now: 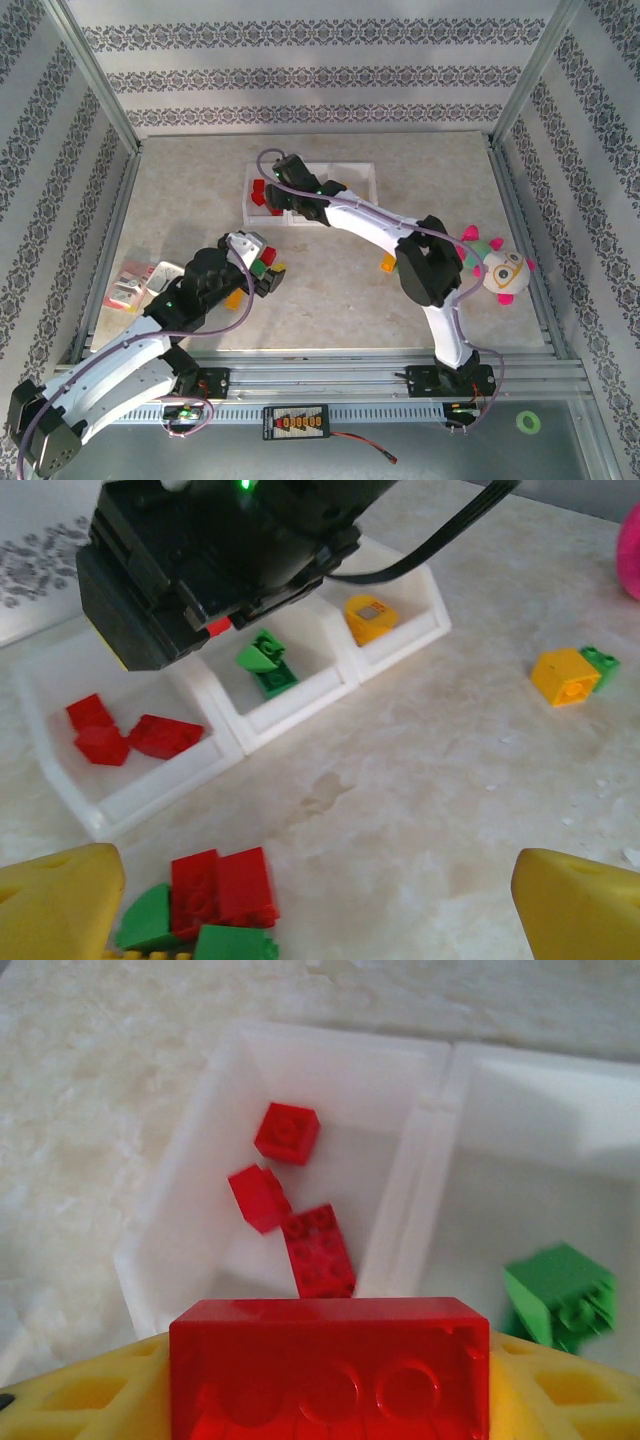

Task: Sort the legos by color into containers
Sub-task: Place the lego in the container.

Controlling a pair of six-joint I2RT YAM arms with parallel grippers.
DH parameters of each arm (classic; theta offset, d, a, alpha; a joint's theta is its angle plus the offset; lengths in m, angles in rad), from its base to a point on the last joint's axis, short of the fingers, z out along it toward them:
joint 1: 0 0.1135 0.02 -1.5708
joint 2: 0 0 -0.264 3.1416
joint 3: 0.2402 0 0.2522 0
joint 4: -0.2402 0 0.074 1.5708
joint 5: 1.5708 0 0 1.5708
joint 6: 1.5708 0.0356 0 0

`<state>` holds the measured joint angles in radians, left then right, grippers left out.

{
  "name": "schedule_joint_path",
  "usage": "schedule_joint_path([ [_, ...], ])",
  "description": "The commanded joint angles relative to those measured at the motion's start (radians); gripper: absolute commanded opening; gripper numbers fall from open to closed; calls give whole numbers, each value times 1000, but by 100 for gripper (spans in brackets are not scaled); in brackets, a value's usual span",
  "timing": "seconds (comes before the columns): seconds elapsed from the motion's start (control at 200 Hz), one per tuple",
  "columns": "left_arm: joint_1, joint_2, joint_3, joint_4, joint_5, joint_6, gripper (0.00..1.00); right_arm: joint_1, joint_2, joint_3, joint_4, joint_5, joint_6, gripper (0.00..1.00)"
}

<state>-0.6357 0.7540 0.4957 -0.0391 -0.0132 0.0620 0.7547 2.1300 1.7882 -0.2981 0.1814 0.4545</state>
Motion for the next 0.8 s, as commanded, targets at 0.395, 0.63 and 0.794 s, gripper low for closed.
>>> schedule_joint_path([
  [0.395, -4, -11, -16, -73, -97, -40, 99, -37, 254, 338, -34, -49, -58, 75],
  [0.63, -4, 20, -16, -42, -25, 7, 99, -40, 99, 212, 4, -43, -96, 95],
  [0.794, -6, 56, -23, 39, 165, 67, 99, -50, -104, -71, 98, -11, -77, 97],
])
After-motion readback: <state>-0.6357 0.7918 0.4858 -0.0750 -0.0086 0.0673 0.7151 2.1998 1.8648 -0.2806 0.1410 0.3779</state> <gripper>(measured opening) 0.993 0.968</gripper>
